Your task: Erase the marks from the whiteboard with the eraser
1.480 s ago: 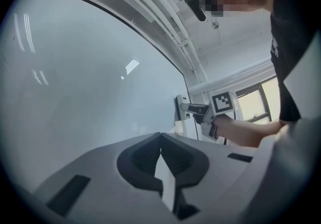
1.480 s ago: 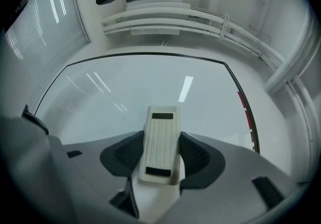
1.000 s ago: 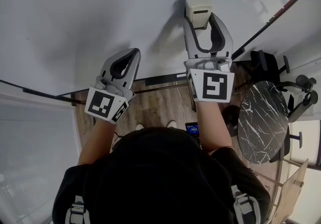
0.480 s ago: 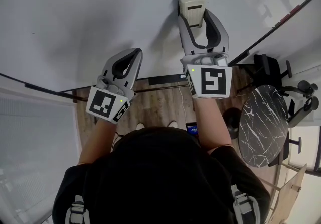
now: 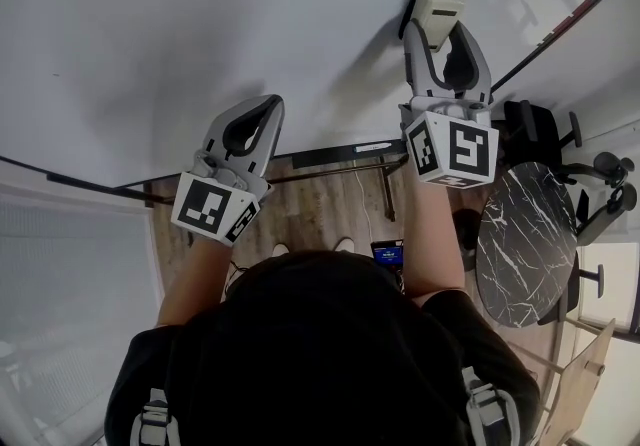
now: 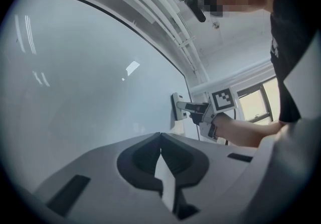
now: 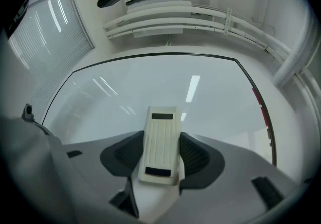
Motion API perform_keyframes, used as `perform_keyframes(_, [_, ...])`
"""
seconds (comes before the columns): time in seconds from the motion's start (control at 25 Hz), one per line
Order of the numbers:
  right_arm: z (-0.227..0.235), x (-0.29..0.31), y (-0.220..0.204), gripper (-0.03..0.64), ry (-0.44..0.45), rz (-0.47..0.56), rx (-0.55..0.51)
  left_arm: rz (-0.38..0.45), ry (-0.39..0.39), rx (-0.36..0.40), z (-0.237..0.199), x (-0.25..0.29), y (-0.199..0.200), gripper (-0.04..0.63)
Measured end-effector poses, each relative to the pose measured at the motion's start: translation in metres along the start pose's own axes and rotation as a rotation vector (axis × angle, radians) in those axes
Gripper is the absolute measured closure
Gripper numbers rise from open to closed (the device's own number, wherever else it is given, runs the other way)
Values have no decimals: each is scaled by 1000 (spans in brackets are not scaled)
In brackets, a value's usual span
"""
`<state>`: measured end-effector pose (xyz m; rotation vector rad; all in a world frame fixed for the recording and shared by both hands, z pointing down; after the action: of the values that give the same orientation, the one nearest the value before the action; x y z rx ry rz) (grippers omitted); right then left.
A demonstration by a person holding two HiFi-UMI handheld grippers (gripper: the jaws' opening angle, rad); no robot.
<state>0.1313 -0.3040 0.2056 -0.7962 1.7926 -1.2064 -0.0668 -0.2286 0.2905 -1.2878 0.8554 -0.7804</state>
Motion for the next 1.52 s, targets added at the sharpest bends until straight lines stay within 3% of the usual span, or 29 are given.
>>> perform_keyframes(0.48, [65, -31, -23, 393, -111, -44, 42, -14, -23, -9, 10, 2, -8, 591])
perform_keyframes(0.92, [58, -53, -25, 394, -67, -134, -7, -22, -63, -22, 17, 4, -12, 591])
perform_keyframes(1.52, [13, -88, -31, 393, 52, -123, 46, -36, -128, -30, 34, 11, -23, 591])
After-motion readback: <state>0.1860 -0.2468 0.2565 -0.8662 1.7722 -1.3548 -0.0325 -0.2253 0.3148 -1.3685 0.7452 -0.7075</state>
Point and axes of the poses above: the fingertips, and each gripper's own axes: x forward along the fingers, z to its right, y out of its top, the point moved 1 cm from there along -x, backward along the fingers, and after that the axes turned 12 degrees about y, right-handed, at the moved point
